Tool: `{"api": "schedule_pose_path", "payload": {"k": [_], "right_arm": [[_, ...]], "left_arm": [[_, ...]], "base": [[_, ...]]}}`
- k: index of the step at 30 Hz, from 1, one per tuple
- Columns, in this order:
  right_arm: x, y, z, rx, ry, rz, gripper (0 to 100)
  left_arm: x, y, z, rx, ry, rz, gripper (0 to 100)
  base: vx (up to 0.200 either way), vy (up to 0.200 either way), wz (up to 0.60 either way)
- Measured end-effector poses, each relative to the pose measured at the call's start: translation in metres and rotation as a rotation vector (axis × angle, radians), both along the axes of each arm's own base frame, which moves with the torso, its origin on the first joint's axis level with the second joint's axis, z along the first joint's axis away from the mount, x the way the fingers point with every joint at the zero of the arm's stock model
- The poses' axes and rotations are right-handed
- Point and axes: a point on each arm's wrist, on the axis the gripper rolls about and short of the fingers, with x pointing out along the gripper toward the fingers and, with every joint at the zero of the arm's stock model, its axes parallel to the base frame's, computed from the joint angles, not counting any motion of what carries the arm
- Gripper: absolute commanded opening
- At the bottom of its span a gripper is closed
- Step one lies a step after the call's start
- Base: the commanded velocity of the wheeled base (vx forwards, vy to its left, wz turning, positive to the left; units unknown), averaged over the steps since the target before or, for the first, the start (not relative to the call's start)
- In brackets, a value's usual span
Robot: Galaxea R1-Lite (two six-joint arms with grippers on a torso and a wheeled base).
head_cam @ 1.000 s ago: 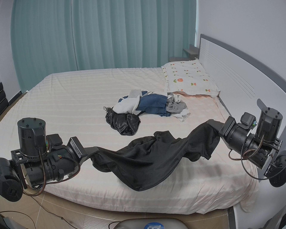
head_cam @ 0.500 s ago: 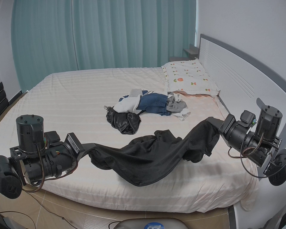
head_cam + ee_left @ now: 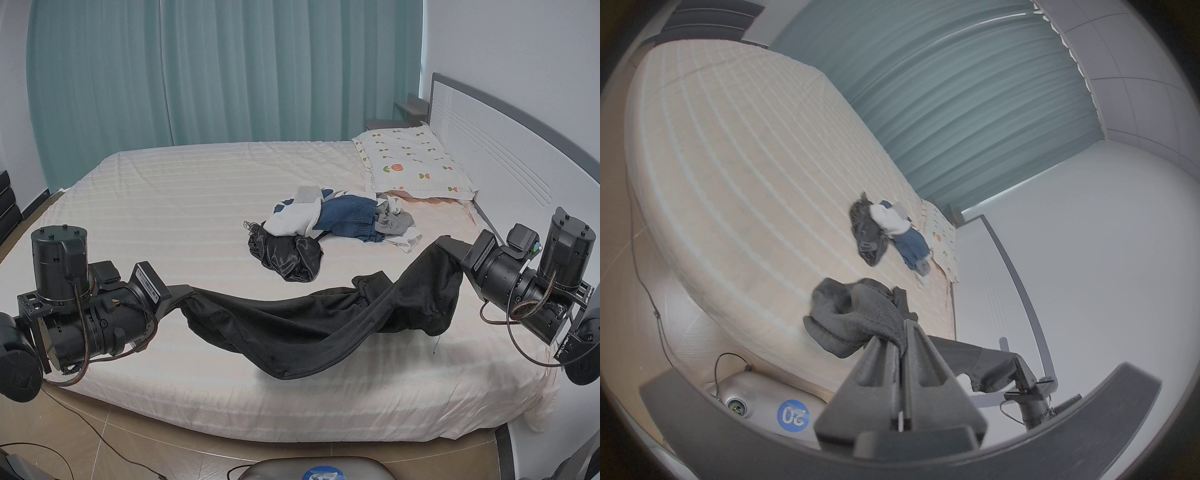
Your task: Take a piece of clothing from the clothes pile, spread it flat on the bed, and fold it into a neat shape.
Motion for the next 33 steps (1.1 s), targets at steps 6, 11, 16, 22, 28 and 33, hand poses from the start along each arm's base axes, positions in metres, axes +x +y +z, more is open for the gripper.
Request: {"api": "schedule_pose_path", "payload": {"k": [6,11,16,22,28,33], "right_arm": [[0.002,0.000,0.003,0.005,-0.010,-0.002,0],[0.005,0.000,0.009,0.011,-0.028,-0.010,0],[0.007,0.002,0.011,0.005,-0.040,-0.005,0],[0.009,0.004,0.018,0.016,-0.061,-0.002,0],[0.008,0.007,0.018,0.015,-0.062,0.009,0],[0.008,0.008,0.016,0.014,-0.059,0.014,0]], "left_arm": [[0.004,0.004,0.005,0.004,0.011,0.025,0],[0.007,0.008,0.008,-0.001,0.000,0.042,0],[0.007,0.010,0.010,-0.006,-0.002,0.051,0],[0.007,0.011,0.011,-0.006,-0.006,0.060,0],[0.008,0.012,0.012,-0.009,-0.011,0.065,0],[0.007,0.013,0.012,-0.009,-0.013,0.067,0]], "base": [[0.000,0.200,0.00],[0.000,0.200,0.00],[0.000,0.200,0.00],[0.000,0.200,0.00],[0.000,0.200,0.00],[0.000,0.200,0.00]]}}
